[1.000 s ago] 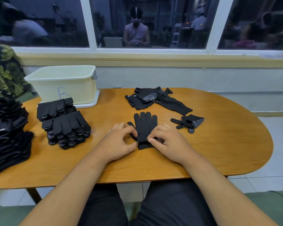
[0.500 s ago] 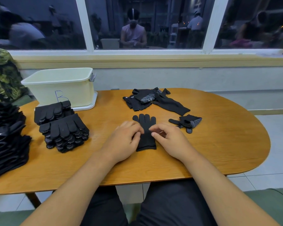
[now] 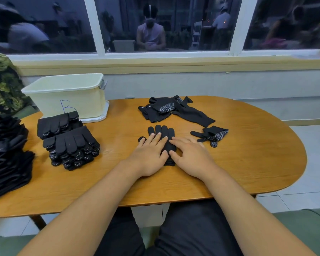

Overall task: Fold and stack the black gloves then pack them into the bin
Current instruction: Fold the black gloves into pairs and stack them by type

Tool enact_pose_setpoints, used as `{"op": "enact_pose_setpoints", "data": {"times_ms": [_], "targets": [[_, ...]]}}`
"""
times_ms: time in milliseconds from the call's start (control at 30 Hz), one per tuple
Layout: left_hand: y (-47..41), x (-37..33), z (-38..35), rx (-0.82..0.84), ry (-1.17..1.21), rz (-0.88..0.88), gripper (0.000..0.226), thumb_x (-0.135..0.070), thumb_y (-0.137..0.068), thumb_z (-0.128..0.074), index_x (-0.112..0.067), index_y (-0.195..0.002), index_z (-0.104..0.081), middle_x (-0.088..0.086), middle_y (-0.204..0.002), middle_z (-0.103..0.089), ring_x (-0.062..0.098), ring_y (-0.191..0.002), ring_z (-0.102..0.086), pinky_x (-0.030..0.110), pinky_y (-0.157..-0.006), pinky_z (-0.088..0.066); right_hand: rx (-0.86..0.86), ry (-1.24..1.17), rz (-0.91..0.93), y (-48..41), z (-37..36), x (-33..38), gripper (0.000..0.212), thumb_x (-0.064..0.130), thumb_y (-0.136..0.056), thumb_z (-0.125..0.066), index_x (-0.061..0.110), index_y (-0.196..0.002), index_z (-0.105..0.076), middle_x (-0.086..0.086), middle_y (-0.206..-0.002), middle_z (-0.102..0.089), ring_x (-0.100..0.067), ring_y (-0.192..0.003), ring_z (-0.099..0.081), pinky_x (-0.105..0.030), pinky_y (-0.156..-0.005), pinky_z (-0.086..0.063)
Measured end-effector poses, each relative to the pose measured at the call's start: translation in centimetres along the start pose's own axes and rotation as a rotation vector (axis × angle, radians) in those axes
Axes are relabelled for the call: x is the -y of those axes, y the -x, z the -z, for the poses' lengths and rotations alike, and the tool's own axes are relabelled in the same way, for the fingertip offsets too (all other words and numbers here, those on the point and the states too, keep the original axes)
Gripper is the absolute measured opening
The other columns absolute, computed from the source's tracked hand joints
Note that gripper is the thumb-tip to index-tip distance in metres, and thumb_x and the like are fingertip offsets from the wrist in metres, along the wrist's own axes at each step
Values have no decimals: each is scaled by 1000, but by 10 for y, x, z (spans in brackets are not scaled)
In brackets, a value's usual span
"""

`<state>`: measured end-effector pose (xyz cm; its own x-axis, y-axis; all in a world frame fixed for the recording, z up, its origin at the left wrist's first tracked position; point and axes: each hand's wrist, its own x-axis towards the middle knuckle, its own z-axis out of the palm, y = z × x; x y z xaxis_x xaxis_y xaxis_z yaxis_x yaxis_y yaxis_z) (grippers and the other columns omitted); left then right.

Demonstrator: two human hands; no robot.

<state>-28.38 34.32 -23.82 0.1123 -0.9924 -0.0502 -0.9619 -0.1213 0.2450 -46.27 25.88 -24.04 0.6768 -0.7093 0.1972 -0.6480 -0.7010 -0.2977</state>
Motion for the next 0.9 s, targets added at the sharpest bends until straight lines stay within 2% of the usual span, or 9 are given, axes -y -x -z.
{"op": "enact_pose_setpoints", "data": {"times_ms": [67,167,233,300,367,467,567,700,900], "targets": [[3,0,-1,-51,24,-7,62,-45,-113,-24,-29,-171,-10,-4,-179,0,14,-164,7,44,-134,1,-2,-10,2,1,1,0,56,58,-106,-44,39,-158,-49,22,-164,-43,-9,-153,-32,-44,-124,-29],[10,4,-1,-194,150,-57,52,-31,-112,-35,-30,-164,-34,-9,-174,-27,8,-162,-10,43,-134,-7,-19,-34,-8,3,1,0,55,58,-105,-49,38,-155,-53,21,-162,-46,-8,-152,-32,-42,-124,-29],[18,8,0,-284,203,-132,43,-20,-108,-45,-32,-149,-53,-15,-159,-47,5,-154,-29,42,-130,-23,-43,-89,-4,5,2,-3,53,58,-103,-54,38,-152,-57,21,-159,-49,-6,-151,-33,-41,-125,-30],[29,11,1,-330,228,-193,32,-18,-105,-52,-33,-132,-63,-22,-136,-56,2,-134,-44,34,-115,-39,-67,-208,29,7,5,-6,46,55,-104,-57,38,-147,-62,21,-153,-53,-1,-146,-36,-38,-123,-34],[41,12,2,-354,236,-225,20,-25,-104,-57,-35,-120,-65,-26,-118,-55,0,-117,-47,22,-98,-41,-70,-337,78,9,7,-8,34,48,-106,-58,38,-137,-69,24,-142,-60,3,-139,-43,-33,-118,-39],[55,16,3,-314,199,-240,16,-42,-101,-62,-40,-116,-66,-27,-111,-53,-3,-110,-47,16,-87,-37,-36,-345,155,11,6,-6,22,44,-102,-68,39,-121,-77,28,-124,-66,4,-125,-52,-31,-108,-47],[58,18,3,-294,182,-236,22,-50,-98,-66,-40,-117,-66,-26,-112,-54,-6,-108,-45,15,-85,-36,-18,-284,180,9,4,-5,18,47,-96,-73,41,-112,-79,30,-120,-67,5,-122,-52,-31,-106,-47],[58,14,5,-315,206,-194,14,-50,-97,-71,-37,-103,-68,-23,-104,-58,-5,-102,-47,15,-81,-38,-36,-297,175,9,4,-6,15,46,-93,-75,42,-107,-79,31,-118,-68,4,-120,-54,-31,-104,-49],[59,9,5,-307,93,-198,13,-49,-105,-59,-36,-106,-63,-22,-109,-56,1,-103,-46,25,-90,-46,-35,-296,203,10,4,-5,18,52,-94,-70,42,-106,-79,31,-120,-67,3,-122,-54,-38,-105,-49]]}}
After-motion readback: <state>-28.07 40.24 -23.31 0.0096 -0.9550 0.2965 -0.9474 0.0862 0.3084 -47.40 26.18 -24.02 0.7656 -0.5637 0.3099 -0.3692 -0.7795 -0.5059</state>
